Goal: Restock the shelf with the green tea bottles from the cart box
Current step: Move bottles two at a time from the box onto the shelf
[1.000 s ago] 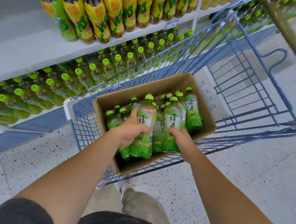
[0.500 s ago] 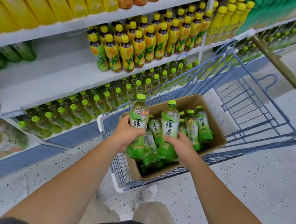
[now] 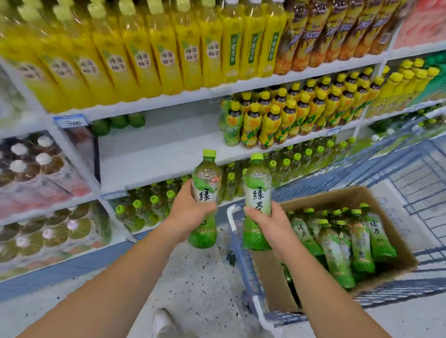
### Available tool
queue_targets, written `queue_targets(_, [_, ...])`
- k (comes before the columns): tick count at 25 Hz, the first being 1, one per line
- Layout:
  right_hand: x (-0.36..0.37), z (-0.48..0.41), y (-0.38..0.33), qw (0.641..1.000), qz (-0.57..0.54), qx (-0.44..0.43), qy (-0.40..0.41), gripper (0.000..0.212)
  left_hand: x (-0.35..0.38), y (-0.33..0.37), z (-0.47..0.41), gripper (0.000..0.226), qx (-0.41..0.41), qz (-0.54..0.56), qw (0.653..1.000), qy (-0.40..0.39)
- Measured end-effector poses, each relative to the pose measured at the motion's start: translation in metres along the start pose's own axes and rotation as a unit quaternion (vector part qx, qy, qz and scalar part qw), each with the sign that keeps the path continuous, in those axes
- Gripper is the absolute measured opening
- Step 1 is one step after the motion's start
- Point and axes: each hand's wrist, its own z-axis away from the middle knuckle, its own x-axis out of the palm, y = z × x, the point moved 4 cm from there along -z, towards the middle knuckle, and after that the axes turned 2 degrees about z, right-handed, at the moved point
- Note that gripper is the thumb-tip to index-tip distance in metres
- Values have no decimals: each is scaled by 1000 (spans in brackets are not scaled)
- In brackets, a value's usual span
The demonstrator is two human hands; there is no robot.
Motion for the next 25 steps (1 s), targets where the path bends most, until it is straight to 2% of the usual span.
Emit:
queue_targets(3, [65,-11,-16,999,33,-11,26,51,-66,2,-17,53,12,-5,1000,19])
queue_targets(7, [133,-30,-34,998,33,-33,41,40,-130,-1,-40,56,19,-13,999,39])
queue_targets(11, [180,-61,-45,996,51,-63,39,34,-172,-9,-73,35,27,-44,994,95])
queue_targets(17, [221,-143,-44,992,51,-111,26,26,-192,-28,-150,34,67,-38,987,142])
queue_targets(25, [253,-271,-29,976,14,-216,37,26,-184,-46,-264,35,213,-71,959,171])
